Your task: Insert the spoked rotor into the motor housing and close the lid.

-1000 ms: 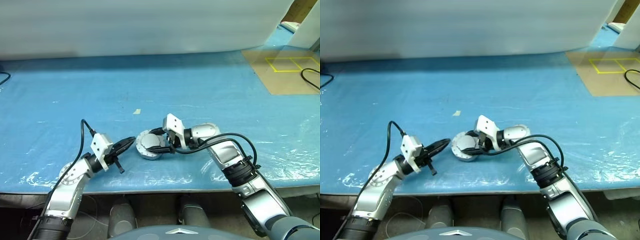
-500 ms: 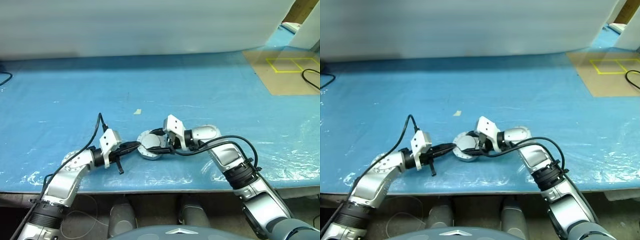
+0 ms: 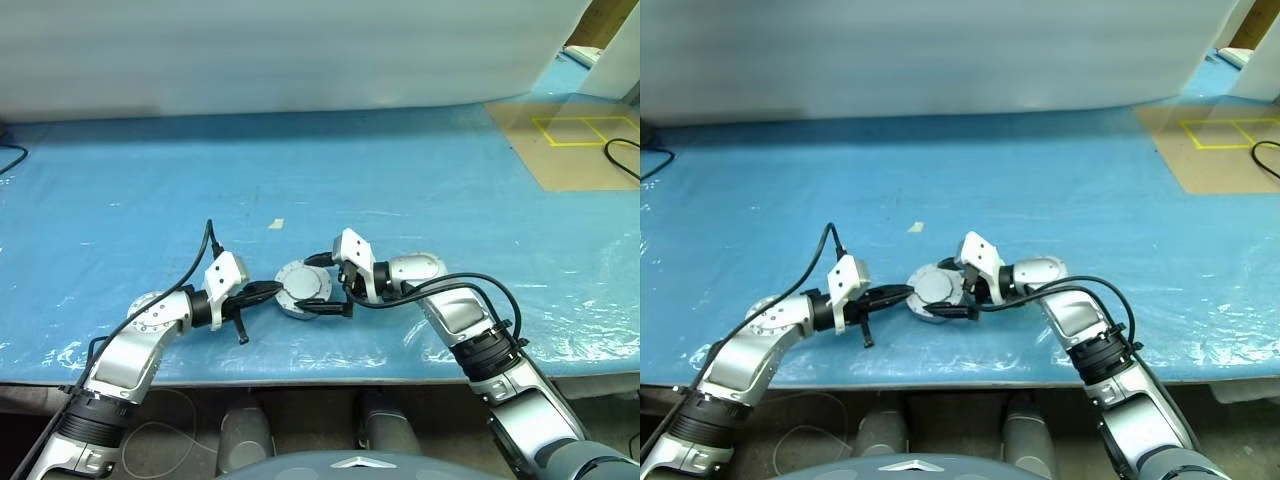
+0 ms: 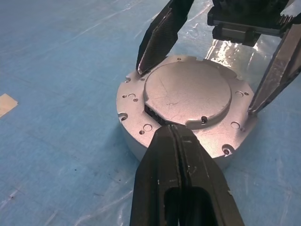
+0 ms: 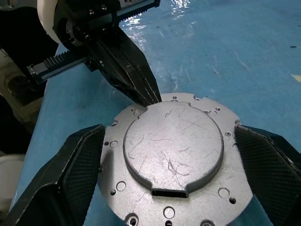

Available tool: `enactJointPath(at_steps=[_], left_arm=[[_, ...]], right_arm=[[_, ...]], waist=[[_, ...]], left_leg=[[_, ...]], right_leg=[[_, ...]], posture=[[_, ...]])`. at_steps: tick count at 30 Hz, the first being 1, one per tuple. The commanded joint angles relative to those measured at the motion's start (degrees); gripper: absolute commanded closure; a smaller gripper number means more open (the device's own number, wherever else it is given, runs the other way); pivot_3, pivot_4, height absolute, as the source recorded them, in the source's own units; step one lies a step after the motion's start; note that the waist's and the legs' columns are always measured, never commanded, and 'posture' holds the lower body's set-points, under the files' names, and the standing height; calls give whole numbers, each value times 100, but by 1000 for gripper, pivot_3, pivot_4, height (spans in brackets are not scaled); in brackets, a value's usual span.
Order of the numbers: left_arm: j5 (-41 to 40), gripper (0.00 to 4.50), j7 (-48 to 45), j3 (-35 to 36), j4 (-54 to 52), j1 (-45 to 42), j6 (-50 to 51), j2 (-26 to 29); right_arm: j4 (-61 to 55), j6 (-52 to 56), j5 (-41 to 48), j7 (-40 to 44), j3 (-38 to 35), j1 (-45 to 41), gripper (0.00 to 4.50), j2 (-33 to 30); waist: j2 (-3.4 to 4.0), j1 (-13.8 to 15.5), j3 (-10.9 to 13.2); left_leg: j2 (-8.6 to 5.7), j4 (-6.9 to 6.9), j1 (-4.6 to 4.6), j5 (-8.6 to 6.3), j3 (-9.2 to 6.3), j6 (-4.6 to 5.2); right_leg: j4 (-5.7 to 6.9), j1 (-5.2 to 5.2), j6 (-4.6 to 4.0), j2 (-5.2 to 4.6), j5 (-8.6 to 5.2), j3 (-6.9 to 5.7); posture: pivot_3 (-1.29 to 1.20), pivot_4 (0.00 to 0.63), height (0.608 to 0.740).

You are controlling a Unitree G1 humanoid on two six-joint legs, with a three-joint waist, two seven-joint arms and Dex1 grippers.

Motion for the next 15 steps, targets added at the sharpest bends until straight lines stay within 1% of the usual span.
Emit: enactJointPath(at_steps=[1, 6, 9, 11, 15], left_arm=[[142, 4500, 5, -178, 119, 51, 120, -31], [139, 4500, 0, -177, 140, 25, 107, -53], [145, 4500, -6, -173, 152, 19, 94, -58], [145, 4500, -4, -171, 152, 19, 84, -63], [158, 4500, 5, -172, 156, 22, 55, -69]], right_arm=[[-5, 168, 284, 17, -267, 52, 18, 11], [5, 413, 698, 0, -699, 54, 18, 31], [69, 867, 1026, -269, -1101, -10, 18, 154], [69, 1429, 1332, -407, -1347, -37, 18, 195], [-45, 2759, 1797, -435, -1454, 4, 18, -18]], waist=[[0, 5, 0], [1, 9, 0], [1, 7, 1], [1, 7, 1], [2, 11, 1]], left_leg=[[0, 0, 0, 0, 0, 0], [0, -1, -11, 0, 0, 0], [0, -2, -23, 2, 0, -4], [0, -2, -26, 5, 0, -8], [-1, -3, -30, 7, 0, -12]], right_leg=[[0, 0, 1, 0, 0, 0], [-2, -8, 2, 0, -1, 0], [-3, -21, 1, 0, -1, 0], [-3, -25, 1, 1, 0, 0], [-6, -26, 1, 1, 0, 0]], posture=[[0, 150, 740], [0, 150, 740], [0, 150, 740], [0, 150, 740], [0, 150, 740]])
